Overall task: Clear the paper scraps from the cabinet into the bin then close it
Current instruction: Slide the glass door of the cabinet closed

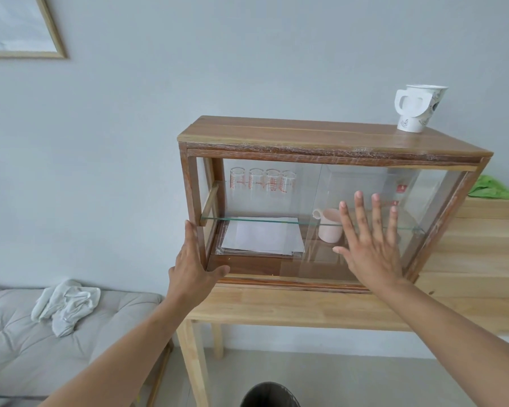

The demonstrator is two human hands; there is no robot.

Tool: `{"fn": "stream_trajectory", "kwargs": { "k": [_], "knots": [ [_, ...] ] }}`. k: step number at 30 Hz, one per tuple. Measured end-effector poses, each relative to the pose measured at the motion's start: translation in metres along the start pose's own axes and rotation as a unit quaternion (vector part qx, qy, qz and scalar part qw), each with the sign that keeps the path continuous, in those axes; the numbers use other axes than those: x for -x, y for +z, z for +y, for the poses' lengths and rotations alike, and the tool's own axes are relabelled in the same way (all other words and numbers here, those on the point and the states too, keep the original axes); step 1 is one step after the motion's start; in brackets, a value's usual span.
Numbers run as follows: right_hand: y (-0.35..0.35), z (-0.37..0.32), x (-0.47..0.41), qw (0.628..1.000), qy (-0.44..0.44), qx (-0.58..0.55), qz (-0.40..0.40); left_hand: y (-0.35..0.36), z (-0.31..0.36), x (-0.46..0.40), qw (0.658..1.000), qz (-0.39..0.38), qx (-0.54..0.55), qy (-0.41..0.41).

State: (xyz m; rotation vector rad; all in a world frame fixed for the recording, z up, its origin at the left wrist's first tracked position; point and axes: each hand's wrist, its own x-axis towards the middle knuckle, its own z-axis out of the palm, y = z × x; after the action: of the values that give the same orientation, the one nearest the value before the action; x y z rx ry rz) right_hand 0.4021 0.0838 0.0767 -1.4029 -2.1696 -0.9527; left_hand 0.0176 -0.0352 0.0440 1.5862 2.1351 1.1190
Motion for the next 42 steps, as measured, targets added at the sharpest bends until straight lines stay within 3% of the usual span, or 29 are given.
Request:
{"fn": "stream_trajectory", "kwargs": {
  "k": [32,42],
  "knots": [
    [-0.022,-0.165,-0.072,0.995,-0.075,-0.063,0.026,0.005,-0.012,0.000,1.000,0.003,-0.001,0.009],
    [-0.042,-0.156,-0.066,0.992,-0.099,-0.077,0.024,-0.006,-0.006,0.004,0.996,0.014,-0.082,0.015]
  ]
}}
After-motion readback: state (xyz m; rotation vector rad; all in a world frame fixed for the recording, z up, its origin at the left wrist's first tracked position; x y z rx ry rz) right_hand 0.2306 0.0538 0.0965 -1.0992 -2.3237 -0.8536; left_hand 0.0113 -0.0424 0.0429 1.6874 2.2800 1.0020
